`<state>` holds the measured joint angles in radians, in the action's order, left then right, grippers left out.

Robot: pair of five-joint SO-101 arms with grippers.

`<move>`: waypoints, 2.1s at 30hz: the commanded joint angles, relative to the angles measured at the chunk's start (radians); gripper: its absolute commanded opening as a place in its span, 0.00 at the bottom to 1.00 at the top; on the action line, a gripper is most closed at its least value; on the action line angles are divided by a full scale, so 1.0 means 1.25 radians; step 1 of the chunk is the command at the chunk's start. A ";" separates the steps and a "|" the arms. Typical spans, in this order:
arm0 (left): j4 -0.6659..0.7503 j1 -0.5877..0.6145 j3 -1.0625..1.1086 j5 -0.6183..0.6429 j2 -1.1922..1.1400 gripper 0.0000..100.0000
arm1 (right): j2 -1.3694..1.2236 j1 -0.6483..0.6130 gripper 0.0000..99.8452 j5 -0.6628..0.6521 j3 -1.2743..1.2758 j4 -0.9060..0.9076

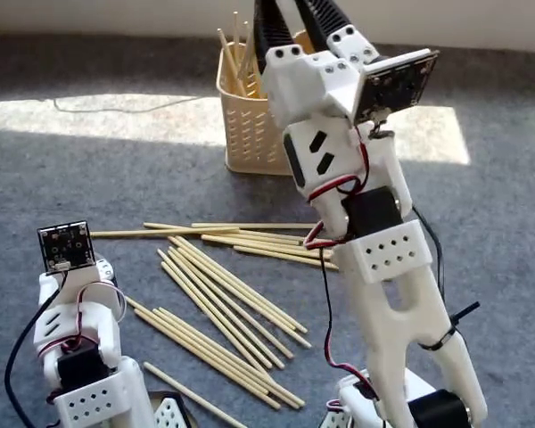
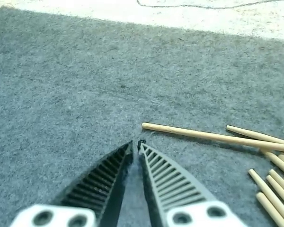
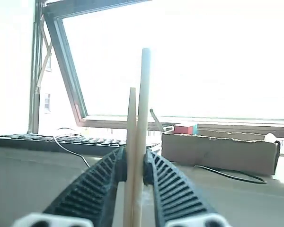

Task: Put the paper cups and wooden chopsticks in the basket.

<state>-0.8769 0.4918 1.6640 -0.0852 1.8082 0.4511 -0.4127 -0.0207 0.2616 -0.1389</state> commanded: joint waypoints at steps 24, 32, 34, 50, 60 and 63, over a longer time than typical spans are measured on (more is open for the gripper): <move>0.012 -0.013 -0.006 -0.005 0.009 0.04 | -0.145 0.046 0.13 0.007 -0.034 -0.071; 0.012 -0.013 -0.006 -0.005 0.009 0.04 | -0.144 0.046 0.13 0.007 -0.033 -0.071; 0.012 -0.013 -0.006 -0.005 0.009 0.04 | -0.143 0.046 0.13 0.007 -0.033 -0.069; 0.016 -0.013 -0.006 -0.006 0.009 0.04 | -0.026 0.044 0.11 0.006 -0.037 0.222; 0.017 -0.013 -0.006 -0.006 0.009 0.04 | 0.155 -0.021 0.11 0.005 -0.033 0.553; 0.017 -0.013 -0.006 -0.006 0.009 0.04 | 0.169 -0.023 0.11 0.005 -0.033 0.676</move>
<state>-0.8769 0.4918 1.6640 -0.0852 1.8082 0.6153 -0.4266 -0.0207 0.2616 0.5731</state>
